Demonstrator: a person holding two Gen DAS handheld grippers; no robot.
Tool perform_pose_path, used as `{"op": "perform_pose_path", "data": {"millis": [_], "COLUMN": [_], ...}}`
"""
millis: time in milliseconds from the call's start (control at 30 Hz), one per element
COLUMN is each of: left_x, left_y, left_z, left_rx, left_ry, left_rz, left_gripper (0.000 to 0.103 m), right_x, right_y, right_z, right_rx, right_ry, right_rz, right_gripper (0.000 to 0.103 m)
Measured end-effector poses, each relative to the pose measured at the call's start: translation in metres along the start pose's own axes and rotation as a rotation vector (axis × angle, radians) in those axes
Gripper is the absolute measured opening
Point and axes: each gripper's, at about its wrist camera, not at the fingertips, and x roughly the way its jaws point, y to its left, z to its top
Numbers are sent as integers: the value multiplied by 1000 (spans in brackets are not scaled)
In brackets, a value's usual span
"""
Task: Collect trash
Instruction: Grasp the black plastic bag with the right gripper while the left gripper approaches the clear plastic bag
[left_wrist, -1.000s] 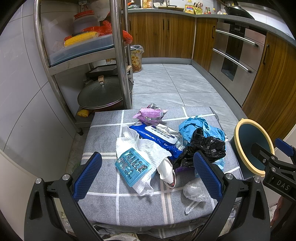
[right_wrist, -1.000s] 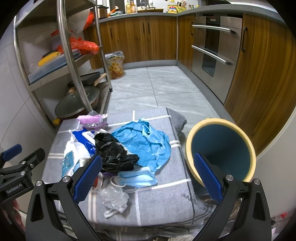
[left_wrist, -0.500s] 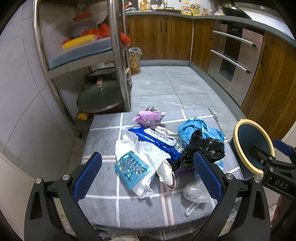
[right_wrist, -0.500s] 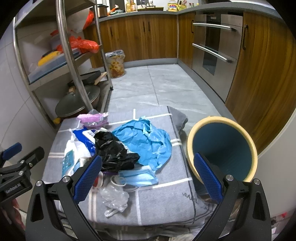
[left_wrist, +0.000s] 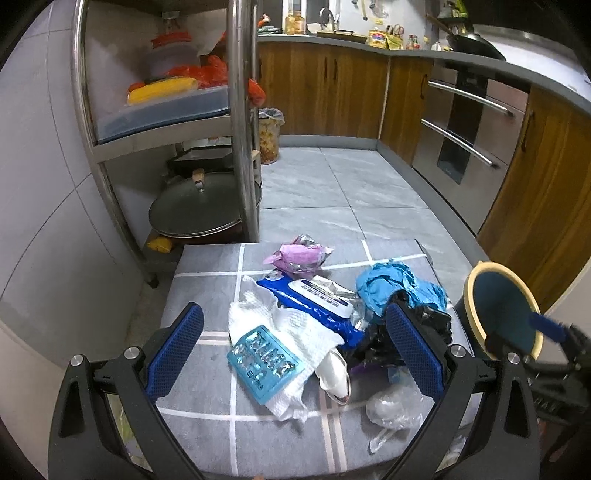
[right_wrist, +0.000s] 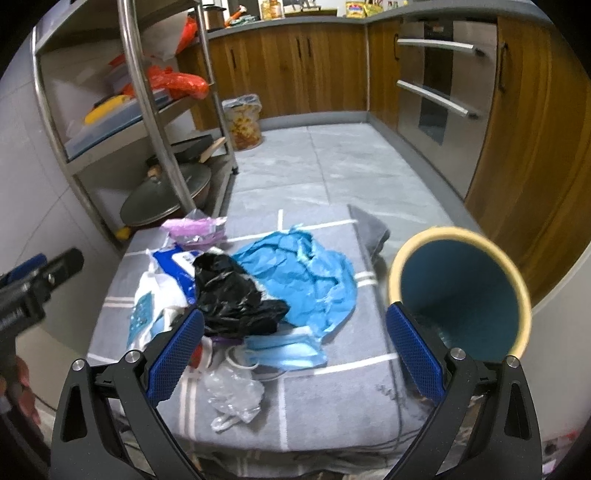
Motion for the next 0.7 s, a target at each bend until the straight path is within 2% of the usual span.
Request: {"op": "perform_pose_path", "data": {"millis": [133,267,433,533,633,700], "left_x": [10,17,27,36,44,48], "left_y": [4,3,10,15,18,20], "left_z": [-1,-3,-3,-4,-6,-8], "left_rx": [-7,16,22,20,32,35], "left_ry": [28,46,72,96,117,132], "left_rz": [-4,5,15,21,22,25], "left_gripper": [91,88,86,82,77,73], "right_x": [11,25,50,60,66,66], "right_y": [9,18,19,22,22,23], "right_z": [4,12,17,17,17,18], "right_rx": [-23,-52,-20,-22,0,2], "right_ry": [4,10,73,97,119,118], "right_rz": [53,91,139,159,201,219], "right_gripper": [92,75,62,47,26,20]}}
